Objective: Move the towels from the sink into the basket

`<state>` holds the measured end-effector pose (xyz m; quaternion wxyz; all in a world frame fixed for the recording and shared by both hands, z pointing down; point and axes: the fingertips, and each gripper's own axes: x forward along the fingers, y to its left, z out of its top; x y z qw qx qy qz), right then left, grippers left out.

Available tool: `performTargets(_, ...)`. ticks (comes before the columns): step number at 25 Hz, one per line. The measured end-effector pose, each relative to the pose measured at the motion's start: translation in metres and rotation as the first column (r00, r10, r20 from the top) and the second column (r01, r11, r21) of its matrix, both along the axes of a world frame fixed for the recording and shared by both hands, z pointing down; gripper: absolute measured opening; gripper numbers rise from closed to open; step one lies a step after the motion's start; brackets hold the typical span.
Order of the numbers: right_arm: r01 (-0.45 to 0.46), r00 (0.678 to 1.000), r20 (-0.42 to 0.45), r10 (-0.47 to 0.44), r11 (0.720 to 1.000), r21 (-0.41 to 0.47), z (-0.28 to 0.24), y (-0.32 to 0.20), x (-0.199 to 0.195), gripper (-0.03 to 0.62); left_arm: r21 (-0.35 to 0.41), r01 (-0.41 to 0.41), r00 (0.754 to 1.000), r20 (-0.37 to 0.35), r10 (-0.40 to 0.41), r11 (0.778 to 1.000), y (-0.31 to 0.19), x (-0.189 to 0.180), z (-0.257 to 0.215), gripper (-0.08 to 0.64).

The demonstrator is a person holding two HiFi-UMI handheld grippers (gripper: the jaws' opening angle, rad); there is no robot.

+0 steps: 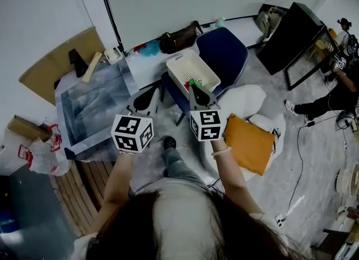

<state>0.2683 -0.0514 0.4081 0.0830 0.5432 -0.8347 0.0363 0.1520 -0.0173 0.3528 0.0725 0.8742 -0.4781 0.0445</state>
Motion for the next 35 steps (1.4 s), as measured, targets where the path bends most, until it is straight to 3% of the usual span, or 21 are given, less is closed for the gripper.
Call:
performTargets(14, 0.010, 0.999, 0.031, -0.013, 0.998, 0.067, -0.044, 0.034, -0.012, 0.026, 0.032, 0.026, 1.000, 0.005, -0.027, 0.999, 0.022, -0.024, -0.018, 0.009)
performTargets(35, -0.005, 1.000, 0.020, 0.004, 0.997, 0.079, -0.054, 0.075, -0.005, 0.026, 0.036, 0.004, 1.000, -0.006, -0.004, 0.999, 0.055, -0.017, -0.017, 0.009)
